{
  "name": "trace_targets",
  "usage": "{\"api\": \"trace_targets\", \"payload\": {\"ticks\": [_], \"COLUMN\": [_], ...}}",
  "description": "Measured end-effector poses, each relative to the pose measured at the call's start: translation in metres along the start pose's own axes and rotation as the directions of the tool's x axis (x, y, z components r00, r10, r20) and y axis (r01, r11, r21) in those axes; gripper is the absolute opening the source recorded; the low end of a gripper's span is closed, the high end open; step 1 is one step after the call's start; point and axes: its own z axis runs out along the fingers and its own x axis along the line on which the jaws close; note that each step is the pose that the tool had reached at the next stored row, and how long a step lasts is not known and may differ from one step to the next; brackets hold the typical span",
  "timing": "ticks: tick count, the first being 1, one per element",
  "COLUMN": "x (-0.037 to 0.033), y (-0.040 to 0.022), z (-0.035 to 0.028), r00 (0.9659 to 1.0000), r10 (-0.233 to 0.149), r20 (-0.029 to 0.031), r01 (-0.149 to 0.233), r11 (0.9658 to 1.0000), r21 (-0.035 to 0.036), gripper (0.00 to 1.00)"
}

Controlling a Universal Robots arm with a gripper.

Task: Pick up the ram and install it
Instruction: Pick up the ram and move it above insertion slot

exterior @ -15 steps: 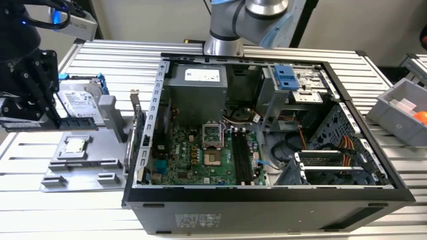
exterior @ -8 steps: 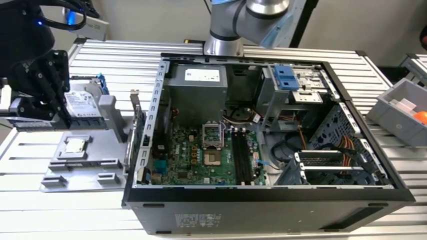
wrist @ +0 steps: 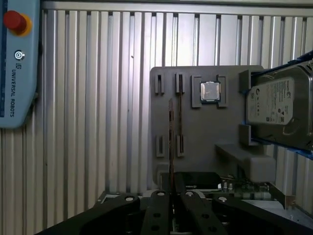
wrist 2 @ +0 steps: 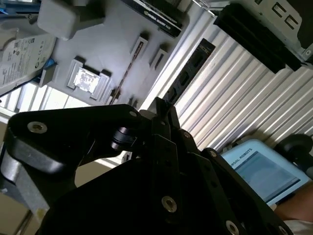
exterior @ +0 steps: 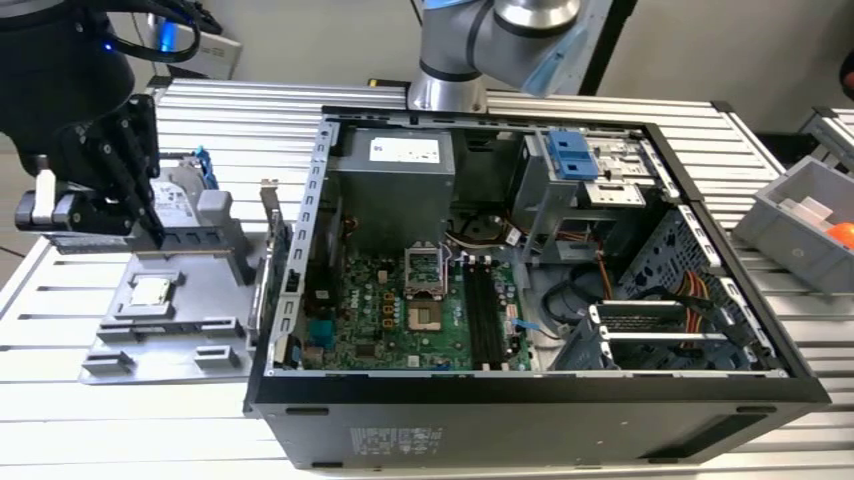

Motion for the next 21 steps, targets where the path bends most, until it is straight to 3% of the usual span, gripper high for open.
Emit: {"api": "trace_targets", "payload": {"ticks": [3, 21], "x": [0.0001, 0.0004], "y": [-0.0045, -0.0301], "z": [-0.0002, -0.0006], "r00": [1.0, 1.0], "r10": [0.0, 0.0], "r20": [0.0078, 0.008], "r01": [0.0, 0.0], "r11": [1.0, 1.0], "r21": [-0.0002, -0.0009], "gripper": [0.0, 0.0]}}
